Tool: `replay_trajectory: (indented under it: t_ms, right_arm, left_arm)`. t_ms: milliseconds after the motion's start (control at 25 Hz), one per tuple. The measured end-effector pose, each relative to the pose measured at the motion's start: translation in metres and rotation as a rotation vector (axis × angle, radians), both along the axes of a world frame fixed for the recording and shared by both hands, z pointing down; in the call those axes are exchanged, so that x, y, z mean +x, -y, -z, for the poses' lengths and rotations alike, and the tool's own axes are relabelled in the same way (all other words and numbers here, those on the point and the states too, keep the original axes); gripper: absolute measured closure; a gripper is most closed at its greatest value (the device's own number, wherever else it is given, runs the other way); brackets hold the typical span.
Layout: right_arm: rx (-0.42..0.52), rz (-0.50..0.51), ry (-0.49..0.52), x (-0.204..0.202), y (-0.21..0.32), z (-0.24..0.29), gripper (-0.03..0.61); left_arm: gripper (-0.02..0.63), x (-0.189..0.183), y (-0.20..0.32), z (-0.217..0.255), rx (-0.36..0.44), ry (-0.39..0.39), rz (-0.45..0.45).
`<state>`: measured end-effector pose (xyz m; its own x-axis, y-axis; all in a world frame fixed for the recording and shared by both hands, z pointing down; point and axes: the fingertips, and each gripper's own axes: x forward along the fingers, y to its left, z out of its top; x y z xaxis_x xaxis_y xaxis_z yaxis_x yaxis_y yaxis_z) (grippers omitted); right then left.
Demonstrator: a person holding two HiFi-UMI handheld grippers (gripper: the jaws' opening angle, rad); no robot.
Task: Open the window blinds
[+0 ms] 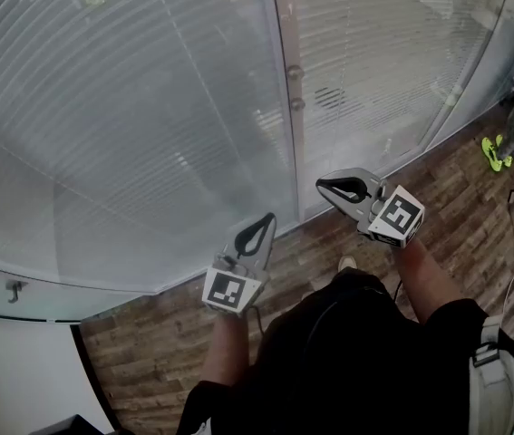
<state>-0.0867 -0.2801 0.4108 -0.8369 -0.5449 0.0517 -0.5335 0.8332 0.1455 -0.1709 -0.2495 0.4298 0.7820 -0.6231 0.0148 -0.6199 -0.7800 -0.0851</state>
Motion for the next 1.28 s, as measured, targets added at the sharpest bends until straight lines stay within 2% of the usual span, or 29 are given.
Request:
replay_trajectory:
  t_ms: [240,480,600,720,1000,1120,1280]
  right_arm:
    - [0.052,-0.091,-0.196,0.012,0.036,0.001,0.572]
    - [0.153,-0.158,-0.374,0.021,0.074,0.025,0.57]
    - [0.21,-0.176,-0.46,0.021,0.093,0.038,0.501]
    - [0.296,-0.222,-0.586,0.023,0.11,0.054,0.491]
    - [0.536,-0.31,-0.882,0.017,0.156,0.08,0.408]
    - [0.577,-0.328,-0.948,0.015,0.174,0.08,0.385]
    - [0.572,-0.347,-0.977,0.015,0.189,0.074,0.382]
  left_arm:
    - [0.609,0.006,-0.007,-0.006,-0.016,-0.011,-0.007]
    - [0.609,0.014,-0.016,-0.01,-0.031,-0.027,-0.012]
    - [0.61,0.015,-0.018,-0.01,-0.03,-0.027,-0.004]
    - [0.609,0.013,-0.022,-0.011,-0.034,-0.027,0.005]
    - [0.609,0.001,-0.024,-0.008,-0.019,-0.03,0.056]
    - [0.609,-0.006,-0.025,-0.01,0.009,-0.03,0.079]
    - [0.609,-0.013,-0.031,-0.009,-0.027,-0.026,0.104]
